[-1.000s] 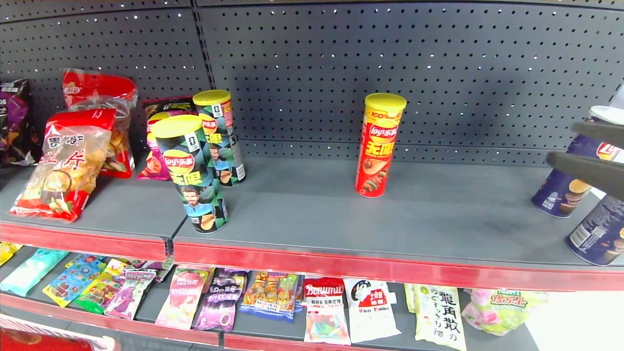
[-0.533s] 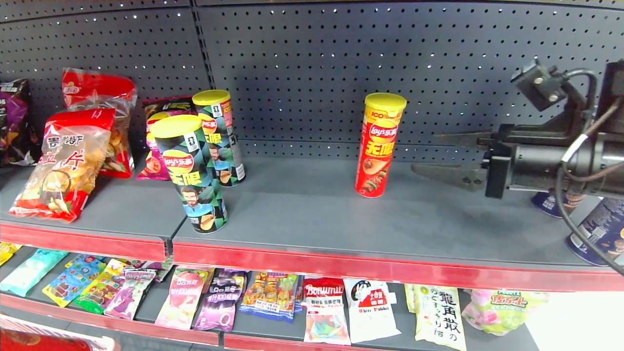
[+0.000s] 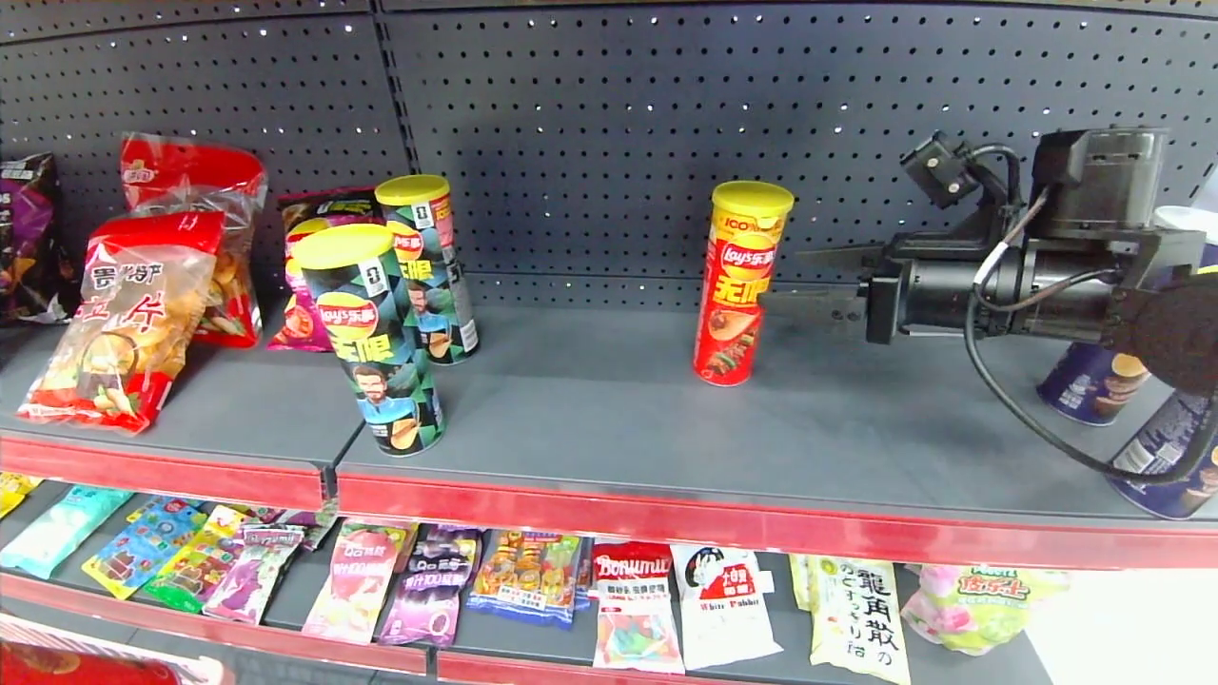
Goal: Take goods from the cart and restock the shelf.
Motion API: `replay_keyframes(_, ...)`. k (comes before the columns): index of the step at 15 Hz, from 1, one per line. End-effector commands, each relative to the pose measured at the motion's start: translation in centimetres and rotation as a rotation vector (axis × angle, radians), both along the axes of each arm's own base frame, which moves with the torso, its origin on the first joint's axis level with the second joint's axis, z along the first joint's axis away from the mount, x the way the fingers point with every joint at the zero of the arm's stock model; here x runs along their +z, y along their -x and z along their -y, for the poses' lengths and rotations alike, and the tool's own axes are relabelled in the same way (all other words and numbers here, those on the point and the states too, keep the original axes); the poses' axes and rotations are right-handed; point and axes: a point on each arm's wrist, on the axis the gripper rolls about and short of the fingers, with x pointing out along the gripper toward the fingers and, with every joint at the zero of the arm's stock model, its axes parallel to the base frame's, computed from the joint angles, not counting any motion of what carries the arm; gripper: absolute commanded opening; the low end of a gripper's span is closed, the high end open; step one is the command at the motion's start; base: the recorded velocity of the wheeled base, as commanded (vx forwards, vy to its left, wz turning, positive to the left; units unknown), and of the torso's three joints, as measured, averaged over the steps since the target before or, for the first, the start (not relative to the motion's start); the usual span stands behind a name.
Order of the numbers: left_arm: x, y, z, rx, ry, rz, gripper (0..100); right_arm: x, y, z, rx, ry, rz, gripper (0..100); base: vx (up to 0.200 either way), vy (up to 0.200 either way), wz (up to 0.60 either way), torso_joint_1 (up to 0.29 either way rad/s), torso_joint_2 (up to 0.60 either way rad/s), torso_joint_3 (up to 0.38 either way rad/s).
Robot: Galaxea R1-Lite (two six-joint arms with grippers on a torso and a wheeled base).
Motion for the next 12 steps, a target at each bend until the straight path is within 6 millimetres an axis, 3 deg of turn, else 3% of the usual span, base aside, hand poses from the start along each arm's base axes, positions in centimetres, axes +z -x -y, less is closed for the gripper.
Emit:
replay_keyframes(1,-0.1,-0.1,0.0,-0.001,-0.001,-0.009,0,-0.7,-1.7,-0.3,-0.001,0.002,-0.012,100,0.000,0.000,0.00,0.000,0.00,0.000)
replay_keyframes(12,-0.1,-0.1,0.0,-0.001,-0.001,-0.011,0,-1.7,-6.4,-1.8,0.032,-0.008,0.008,100,0.000,0.000,0.00,0.000,0.00,0.000)
